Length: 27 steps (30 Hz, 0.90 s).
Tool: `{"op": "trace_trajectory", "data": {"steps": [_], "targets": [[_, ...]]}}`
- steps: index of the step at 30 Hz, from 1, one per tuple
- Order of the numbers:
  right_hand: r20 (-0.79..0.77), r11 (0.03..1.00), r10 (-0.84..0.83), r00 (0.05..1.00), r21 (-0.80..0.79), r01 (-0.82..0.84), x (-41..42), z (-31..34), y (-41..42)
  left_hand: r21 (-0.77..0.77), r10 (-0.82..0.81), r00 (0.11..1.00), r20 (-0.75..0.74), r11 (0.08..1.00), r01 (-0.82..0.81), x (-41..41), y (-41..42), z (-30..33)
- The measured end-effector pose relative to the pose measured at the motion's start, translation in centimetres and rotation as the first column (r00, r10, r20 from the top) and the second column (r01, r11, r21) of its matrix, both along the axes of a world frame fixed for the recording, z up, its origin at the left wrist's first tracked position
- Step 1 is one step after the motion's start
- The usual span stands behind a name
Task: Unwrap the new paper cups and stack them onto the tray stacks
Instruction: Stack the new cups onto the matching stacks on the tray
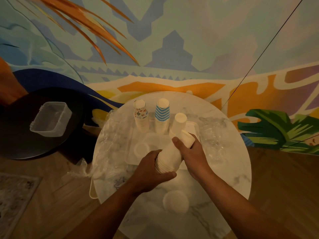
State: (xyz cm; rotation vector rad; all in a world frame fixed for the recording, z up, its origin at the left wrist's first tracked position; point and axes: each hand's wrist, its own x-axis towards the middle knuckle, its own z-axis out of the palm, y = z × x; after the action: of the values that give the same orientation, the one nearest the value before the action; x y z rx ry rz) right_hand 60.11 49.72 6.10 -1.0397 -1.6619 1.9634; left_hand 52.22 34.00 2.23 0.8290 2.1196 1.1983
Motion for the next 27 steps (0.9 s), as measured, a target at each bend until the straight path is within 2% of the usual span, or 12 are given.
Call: {"op": "trace_trajectory", "data": {"steps": [8,14,27], "targets": [[-0.016,0.998,0.035,0.999,0.045,-0.034,-0.1,-0.1,0.4,0.027,-0.054,0.995,0.084,0.998,0.052,-0.2,-0.6,0.2],[-0.062,0.999,0.041,0.997,0.029,-0.039,0.0,-0.6,0.4,0.066,-0.030,0.998,0.056,0.997,0.026,0.0,-0.5,0.7],[-0.163,0.983,0.150,0.975,-0.079,-0.164,0.7,0.3,1.0,0.072,-0.084,0.992,0.090,0.994,0.078,-0.5,-1.4,0.5]]}}
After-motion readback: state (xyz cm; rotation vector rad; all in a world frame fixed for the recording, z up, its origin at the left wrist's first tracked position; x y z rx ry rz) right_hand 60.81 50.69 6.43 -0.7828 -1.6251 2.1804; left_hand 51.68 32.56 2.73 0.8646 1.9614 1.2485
